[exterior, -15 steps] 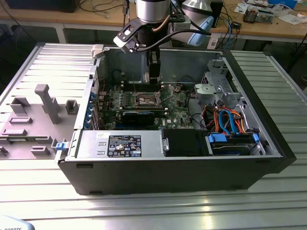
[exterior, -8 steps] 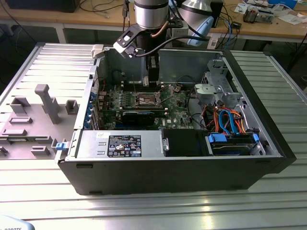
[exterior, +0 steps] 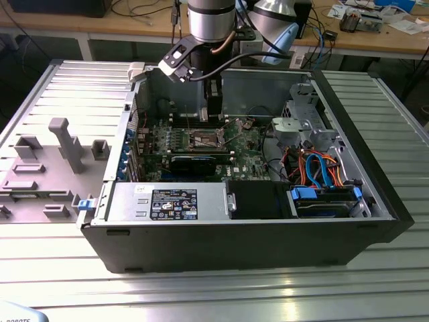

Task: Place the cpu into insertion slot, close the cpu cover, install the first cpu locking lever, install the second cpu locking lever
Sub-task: 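Place the cpu into insertion slot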

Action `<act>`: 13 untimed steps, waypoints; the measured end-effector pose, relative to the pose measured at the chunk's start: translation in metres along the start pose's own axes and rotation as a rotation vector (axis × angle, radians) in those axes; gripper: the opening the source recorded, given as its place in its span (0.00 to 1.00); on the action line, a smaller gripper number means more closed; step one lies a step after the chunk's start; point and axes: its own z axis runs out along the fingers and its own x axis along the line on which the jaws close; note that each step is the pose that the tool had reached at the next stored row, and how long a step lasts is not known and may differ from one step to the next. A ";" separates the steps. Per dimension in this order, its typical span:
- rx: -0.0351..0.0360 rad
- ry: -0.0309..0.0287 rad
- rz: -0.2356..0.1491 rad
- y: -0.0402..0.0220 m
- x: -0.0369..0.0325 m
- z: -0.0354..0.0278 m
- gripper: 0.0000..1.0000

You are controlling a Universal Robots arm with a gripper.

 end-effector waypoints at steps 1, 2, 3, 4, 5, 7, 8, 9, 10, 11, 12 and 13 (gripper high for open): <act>0.0000 0.0000 0.000 0.0000 0.0000 0.0002 0.54; 0.0000 0.0000 0.000 0.0000 0.0000 0.0003 0.54; 0.0000 -0.0001 0.000 0.0000 0.0000 0.0003 0.54; 0.0000 0.0000 0.000 0.0000 0.0000 0.0004 0.54; 0.0000 0.0000 0.000 0.0000 0.0000 0.0005 0.54; 0.0000 0.0000 0.000 0.0000 0.0000 0.0006 0.54; 0.0000 0.0000 0.000 0.0000 0.0000 0.0006 0.54; 0.0000 0.0000 0.000 -0.0001 0.0000 0.0007 0.54; 0.0000 0.0000 0.000 0.0000 0.0000 0.0007 0.54; 0.0000 0.0000 0.000 -0.0001 0.0000 0.0008 0.54; -0.0002 0.0003 0.000 -0.0001 0.0000 0.0013 0.54; -0.0003 0.0004 0.000 -0.0002 0.0000 0.0028 0.54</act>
